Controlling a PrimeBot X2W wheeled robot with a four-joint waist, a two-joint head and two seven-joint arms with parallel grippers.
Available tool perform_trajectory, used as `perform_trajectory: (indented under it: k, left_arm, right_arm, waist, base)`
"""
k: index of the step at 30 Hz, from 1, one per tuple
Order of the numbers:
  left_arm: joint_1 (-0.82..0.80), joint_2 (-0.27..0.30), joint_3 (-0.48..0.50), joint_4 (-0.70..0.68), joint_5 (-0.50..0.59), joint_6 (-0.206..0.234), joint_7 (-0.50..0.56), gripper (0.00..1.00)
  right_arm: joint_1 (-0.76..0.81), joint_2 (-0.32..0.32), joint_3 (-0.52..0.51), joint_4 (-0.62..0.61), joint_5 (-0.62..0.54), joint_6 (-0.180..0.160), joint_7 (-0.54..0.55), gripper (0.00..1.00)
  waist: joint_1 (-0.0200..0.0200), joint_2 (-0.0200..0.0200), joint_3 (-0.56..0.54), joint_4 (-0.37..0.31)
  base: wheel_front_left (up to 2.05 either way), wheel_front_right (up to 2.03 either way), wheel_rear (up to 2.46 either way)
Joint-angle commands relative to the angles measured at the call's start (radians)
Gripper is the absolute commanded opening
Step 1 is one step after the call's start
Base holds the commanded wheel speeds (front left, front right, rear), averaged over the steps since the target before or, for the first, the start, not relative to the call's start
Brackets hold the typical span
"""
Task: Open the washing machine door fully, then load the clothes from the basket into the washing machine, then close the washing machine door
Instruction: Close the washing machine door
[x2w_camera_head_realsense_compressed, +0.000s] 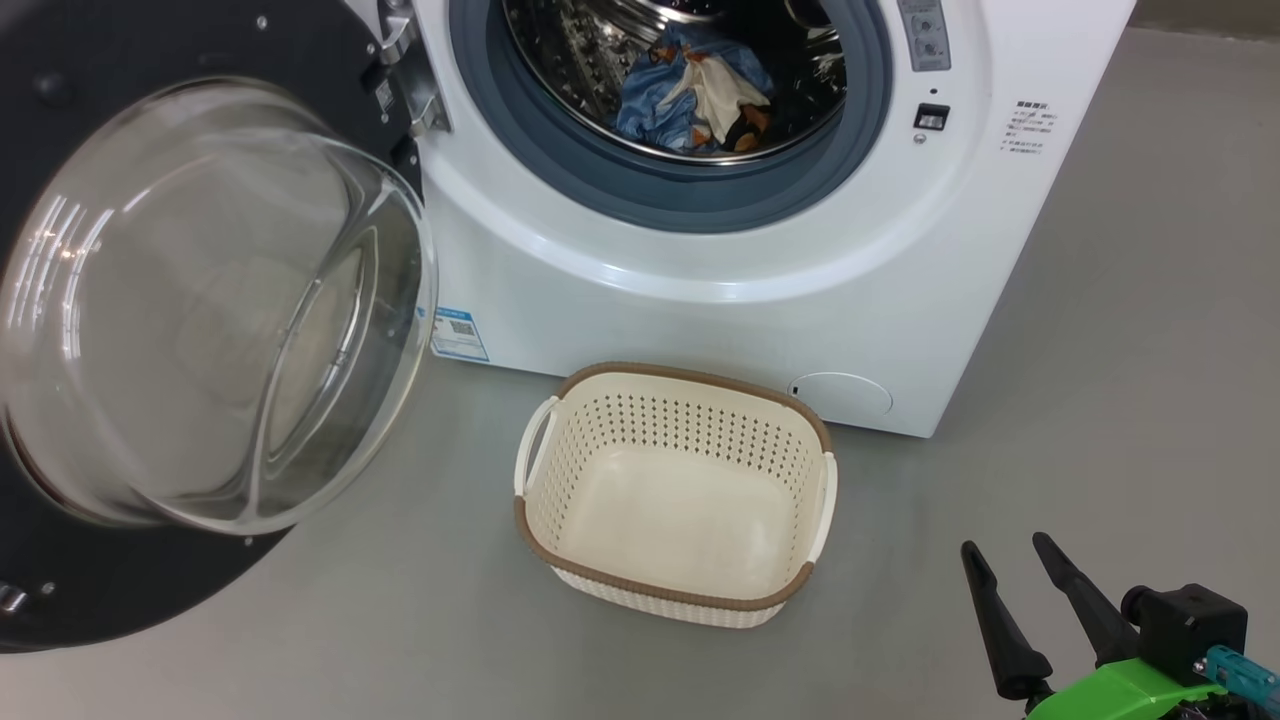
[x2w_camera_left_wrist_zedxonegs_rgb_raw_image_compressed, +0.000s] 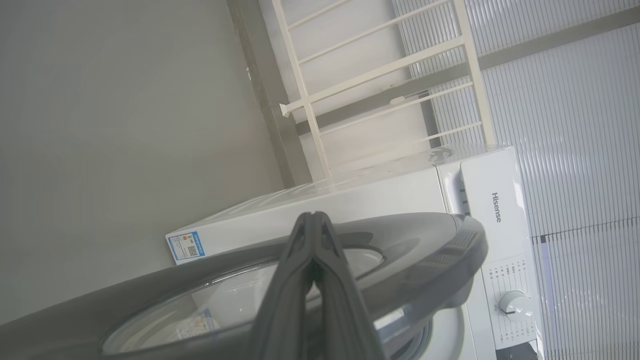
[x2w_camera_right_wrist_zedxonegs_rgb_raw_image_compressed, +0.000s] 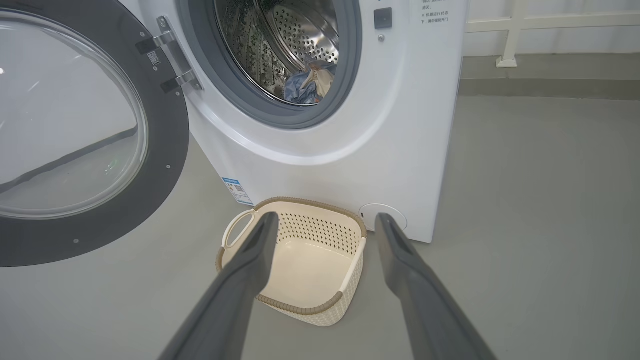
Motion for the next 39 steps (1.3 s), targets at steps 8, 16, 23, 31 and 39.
perform_trajectory:
  k: [8,16,23,31,39]
  left_arm:
    - [0.021,0.022,0.001,-0.122,-0.052,0.001,0.121,0.0]
    - [0.038,0.001,0.001,-0.208,-0.097,0.01,0.196,0.0]
    - [0.062,-0.037,-0.012,-0.315,-0.138,0.023,0.261,0.0]
    - [0.099,-0.077,-0.031,-0.407,-0.182,0.035,0.335,0.0]
    - [0.127,-0.144,-0.066,-0.506,-0.219,0.055,0.381,0.0]
  right_arm:
    - [-0.043,-0.013,0.016,-0.026,0.004,0.004,-0.007,1.0]
    - [-0.045,-0.013,0.013,-0.019,0.007,0.004,-0.009,1.0]
    - [-0.047,-0.012,0.009,-0.014,0.007,0.004,-0.01,1.0]
    - [-0.05,-0.009,0.013,-0.004,0.009,0.004,-0.014,1.0]
    - [-0.046,-0.005,0.022,0.004,0.011,0.004,-0.016,1.0]
  waist:
    - [0.0001,0.0,0.02,0.009]
    - [0.0001,0.0,0.025,0.012]
    - [0.0001,0.0,0.028,0.017]
    - [0.0001,0.0,0.022,0.017]
    - [0.0001,0.0,0.004,0.007]
  base:
    - [0.0,0.0,0.0]
    - [0.0,0.0,0.0]
    - [0.0,0.0,0.0]
    - [0.0,0.0,0.0]
    - [0.0,0.0,0.0]
